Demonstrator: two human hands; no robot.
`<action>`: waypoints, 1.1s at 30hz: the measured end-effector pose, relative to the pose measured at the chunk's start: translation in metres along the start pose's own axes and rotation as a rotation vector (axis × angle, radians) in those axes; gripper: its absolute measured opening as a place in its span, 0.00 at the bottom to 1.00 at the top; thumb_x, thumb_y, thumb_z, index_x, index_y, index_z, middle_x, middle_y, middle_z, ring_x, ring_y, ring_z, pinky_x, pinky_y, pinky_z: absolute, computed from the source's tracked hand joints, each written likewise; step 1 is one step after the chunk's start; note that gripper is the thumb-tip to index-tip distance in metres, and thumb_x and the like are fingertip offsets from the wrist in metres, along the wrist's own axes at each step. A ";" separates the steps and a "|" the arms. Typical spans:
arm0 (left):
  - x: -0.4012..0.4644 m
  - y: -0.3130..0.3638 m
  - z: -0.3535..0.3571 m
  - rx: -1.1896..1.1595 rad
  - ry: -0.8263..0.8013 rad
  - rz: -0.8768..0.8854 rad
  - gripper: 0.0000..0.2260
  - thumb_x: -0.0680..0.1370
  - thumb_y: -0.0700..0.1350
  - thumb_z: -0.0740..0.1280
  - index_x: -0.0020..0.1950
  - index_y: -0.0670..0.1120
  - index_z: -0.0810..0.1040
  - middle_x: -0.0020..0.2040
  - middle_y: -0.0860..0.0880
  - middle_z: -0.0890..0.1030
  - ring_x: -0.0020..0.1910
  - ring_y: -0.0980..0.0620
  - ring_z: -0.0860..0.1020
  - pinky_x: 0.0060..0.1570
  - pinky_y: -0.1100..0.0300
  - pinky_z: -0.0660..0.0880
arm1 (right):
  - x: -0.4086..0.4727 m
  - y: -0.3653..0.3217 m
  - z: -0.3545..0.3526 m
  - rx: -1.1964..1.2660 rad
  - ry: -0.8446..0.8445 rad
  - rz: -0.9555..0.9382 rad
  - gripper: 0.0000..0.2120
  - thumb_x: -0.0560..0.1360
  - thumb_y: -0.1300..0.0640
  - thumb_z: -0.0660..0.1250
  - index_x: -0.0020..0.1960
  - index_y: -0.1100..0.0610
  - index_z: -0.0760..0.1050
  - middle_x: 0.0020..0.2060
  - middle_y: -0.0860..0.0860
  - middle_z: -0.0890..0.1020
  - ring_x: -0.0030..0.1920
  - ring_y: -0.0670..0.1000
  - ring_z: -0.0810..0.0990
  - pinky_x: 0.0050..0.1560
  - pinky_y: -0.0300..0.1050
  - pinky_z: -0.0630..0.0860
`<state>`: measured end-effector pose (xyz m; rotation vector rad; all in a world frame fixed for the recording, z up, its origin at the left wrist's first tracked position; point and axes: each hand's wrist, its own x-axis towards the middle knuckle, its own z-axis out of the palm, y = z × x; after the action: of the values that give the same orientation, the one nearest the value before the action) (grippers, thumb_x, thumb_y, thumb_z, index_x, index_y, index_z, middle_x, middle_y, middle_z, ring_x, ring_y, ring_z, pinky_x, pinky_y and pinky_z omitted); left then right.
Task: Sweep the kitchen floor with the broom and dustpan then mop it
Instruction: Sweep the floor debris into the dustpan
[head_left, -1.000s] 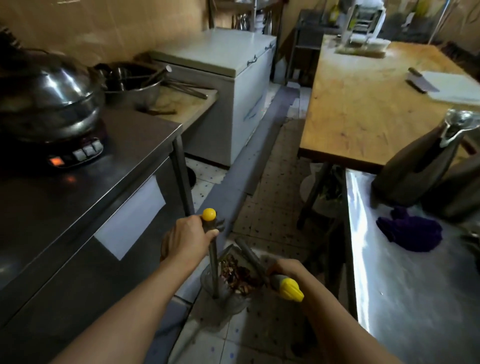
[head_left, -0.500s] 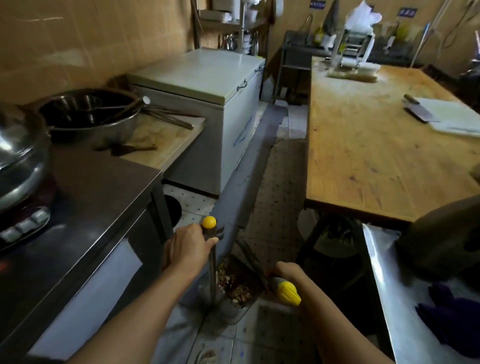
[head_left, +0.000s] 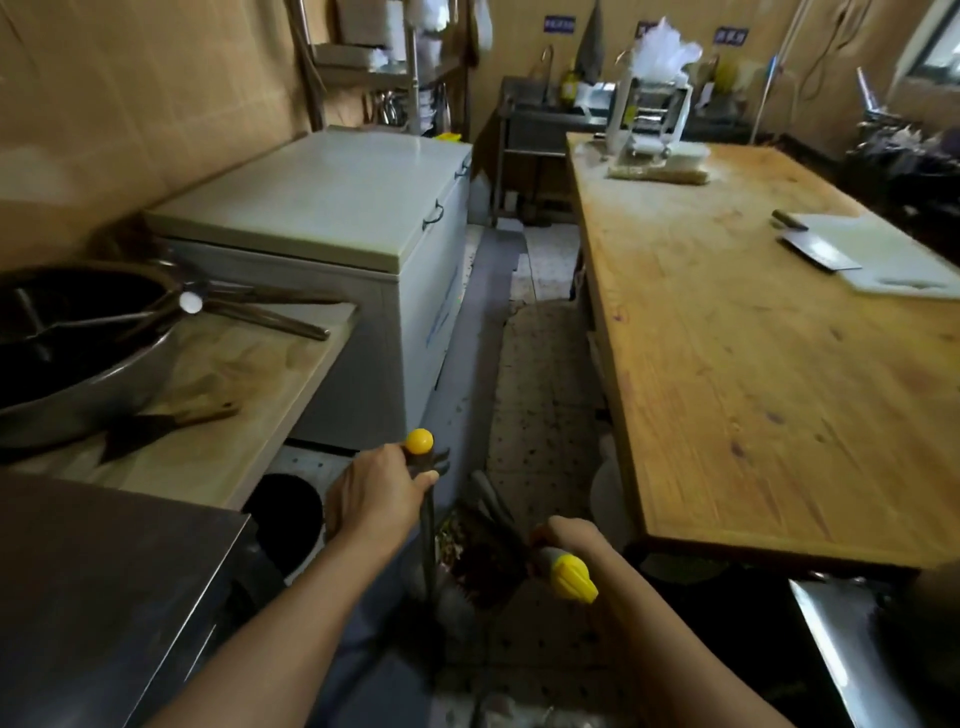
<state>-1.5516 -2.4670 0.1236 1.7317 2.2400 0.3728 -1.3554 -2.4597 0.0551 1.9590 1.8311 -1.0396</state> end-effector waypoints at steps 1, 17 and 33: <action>0.021 0.006 0.002 -0.004 0.009 0.005 0.16 0.75 0.56 0.68 0.55 0.47 0.79 0.52 0.45 0.81 0.53 0.43 0.79 0.43 0.56 0.72 | 0.017 -0.002 -0.014 0.015 0.006 -0.002 0.17 0.79 0.53 0.60 0.65 0.58 0.75 0.63 0.54 0.77 0.64 0.55 0.74 0.55 0.42 0.70; 0.302 0.118 0.016 -0.050 0.027 -0.025 0.15 0.75 0.55 0.68 0.53 0.45 0.78 0.53 0.43 0.81 0.53 0.43 0.79 0.42 0.57 0.70 | 0.247 -0.014 -0.219 0.960 0.068 0.221 0.21 0.72 0.64 0.67 0.64 0.67 0.74 0.45 0.52 0.78 0.16 0.42 0.73 0.58 0.51 0.77; 0.609 0.195 0.026 -0.052 -0.028 0.111 0.16 0.75 0.56 0.67 0.55 0.47 0.78 0.54 0.43 0.81 0.55 0.41 0.78 0.49 0.54 0.74 | 0.451 -0.072 -0.411 1.062 0.236 0.281 0.17 0.77 0.54 0.63 0.64 0.59 0.76 0.59 0.55 0.79 0.56 0.52 0.81 0.59 0.42 0.73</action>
<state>-1.5129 -1.8288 0.1315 1.8279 2.1012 0.4249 -1.3176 -1.8465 0.0725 2.8729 1.0492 -1.9888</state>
